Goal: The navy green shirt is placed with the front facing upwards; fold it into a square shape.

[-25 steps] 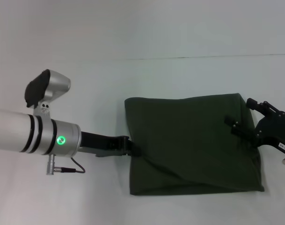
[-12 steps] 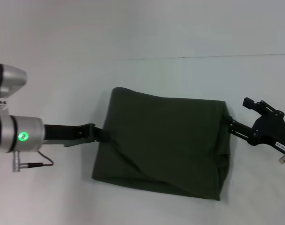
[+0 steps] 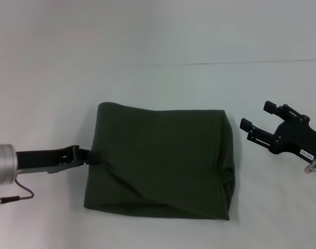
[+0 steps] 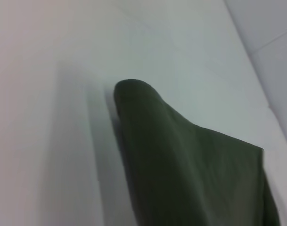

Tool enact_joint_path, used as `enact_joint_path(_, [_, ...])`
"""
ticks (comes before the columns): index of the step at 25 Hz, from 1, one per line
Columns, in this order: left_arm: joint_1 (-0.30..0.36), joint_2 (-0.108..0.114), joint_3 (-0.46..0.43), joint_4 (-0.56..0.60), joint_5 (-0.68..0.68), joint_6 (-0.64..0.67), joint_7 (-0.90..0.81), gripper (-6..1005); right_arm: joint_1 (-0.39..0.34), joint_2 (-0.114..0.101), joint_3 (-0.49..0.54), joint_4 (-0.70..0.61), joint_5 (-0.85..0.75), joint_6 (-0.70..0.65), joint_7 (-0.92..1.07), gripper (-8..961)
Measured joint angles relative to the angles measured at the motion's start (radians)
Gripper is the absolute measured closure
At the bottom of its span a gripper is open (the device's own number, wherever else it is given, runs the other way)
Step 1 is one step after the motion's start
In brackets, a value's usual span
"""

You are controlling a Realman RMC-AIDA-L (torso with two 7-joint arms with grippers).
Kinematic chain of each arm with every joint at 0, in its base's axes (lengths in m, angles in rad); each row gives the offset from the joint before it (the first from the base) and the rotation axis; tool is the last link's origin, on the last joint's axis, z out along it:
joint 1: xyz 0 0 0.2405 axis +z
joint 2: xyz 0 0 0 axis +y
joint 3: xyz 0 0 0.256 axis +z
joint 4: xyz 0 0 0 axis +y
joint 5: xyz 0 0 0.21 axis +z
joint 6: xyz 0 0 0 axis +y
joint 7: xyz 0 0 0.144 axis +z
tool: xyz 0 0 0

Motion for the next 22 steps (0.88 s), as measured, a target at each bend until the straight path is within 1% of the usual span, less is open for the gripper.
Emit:
enact_joint_path(4, [0.019, -0.003, -0.036, 0.002, -0.003, 0.048, 0.035, 931, 0.01, 0.0, 0.0, 0.001, 0.0, 0.0, 0.001, 71])
enact_joint_path(8, [0.028, -0.006, -0.048, 0.0, -0.002, 0.062, 0.085, 928, 0.02, 0.0, -0.002, 0.001, 0.0, 0.001, 0.002, 71])
enact_joint_path(13, [0.025, 0.002, -0.071, -0.021, 0.02, 0.062, 0.133, 925, 0.029, 0.0, -0.01, 0.002, 0.0, 0.001, 0.001, 71])
enact_joint_path(17, [0.03, 0.004, -0.118, -0.013, 0.025, 0.061, 0.193, 922, 0.032, -0.002, -0.019, 0.001, -0.005, -0.018, -0.006, 72])
enact_joint_path(19, [0.031, 0.009, -0.162, -0.006, 0.022, 0.061, 0.231, 860, 0.032, -0.004, -0.032, -0.003, -0.007, -0.036, -0.008, 72])
enact_joint_path(22, [0.031, 0.011, -0.198, 0.023, 0.016, 0.08, 0.313, 766, 0.031, -0.005, -0.051, -0.007, -0.008, -0.055, -0.009, 71])
